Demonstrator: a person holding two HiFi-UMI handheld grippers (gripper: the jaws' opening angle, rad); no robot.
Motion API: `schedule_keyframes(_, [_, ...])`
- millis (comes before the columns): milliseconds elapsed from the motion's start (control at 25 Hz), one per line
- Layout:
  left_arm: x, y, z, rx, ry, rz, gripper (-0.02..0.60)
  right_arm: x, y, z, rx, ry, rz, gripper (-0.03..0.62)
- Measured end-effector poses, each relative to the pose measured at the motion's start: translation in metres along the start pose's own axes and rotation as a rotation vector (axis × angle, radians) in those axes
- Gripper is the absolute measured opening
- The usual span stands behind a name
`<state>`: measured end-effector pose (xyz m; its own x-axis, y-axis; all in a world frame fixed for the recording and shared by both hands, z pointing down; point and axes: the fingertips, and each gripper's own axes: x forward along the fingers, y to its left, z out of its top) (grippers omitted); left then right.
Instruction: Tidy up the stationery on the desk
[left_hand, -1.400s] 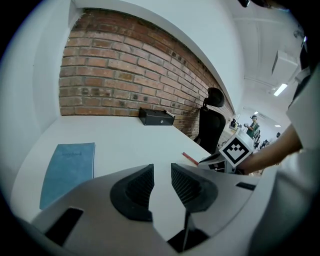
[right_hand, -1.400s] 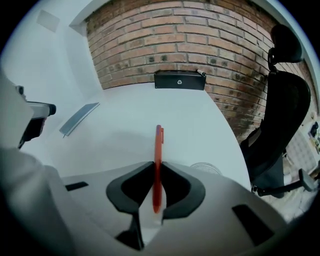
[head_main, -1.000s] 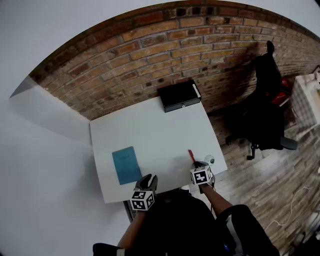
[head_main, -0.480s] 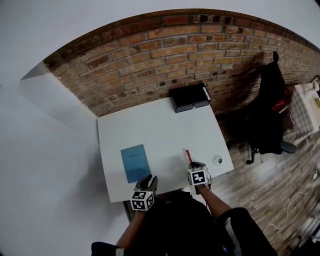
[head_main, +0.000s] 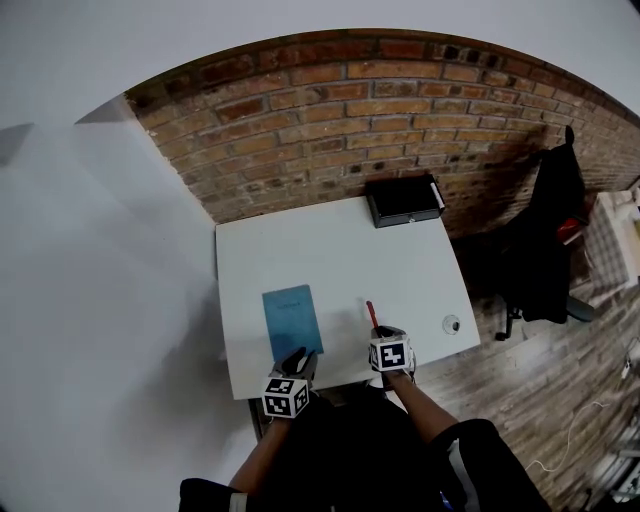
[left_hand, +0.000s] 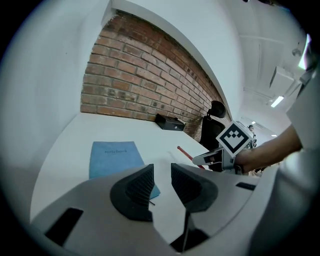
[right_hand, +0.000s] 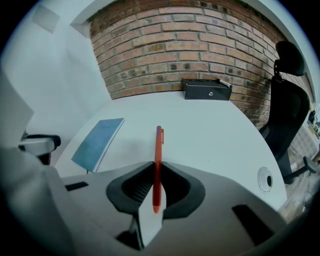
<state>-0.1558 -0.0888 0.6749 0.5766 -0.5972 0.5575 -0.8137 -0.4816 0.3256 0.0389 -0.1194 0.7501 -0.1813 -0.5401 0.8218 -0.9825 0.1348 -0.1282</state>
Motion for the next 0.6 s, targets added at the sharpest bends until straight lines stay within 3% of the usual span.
schedule_keyframes(600, [-0.045,0.070,-0.014,-0.003,0.011,0.029,0.118,0.027,0.082,0.014,0.047,-0.004,0.035,0.064])
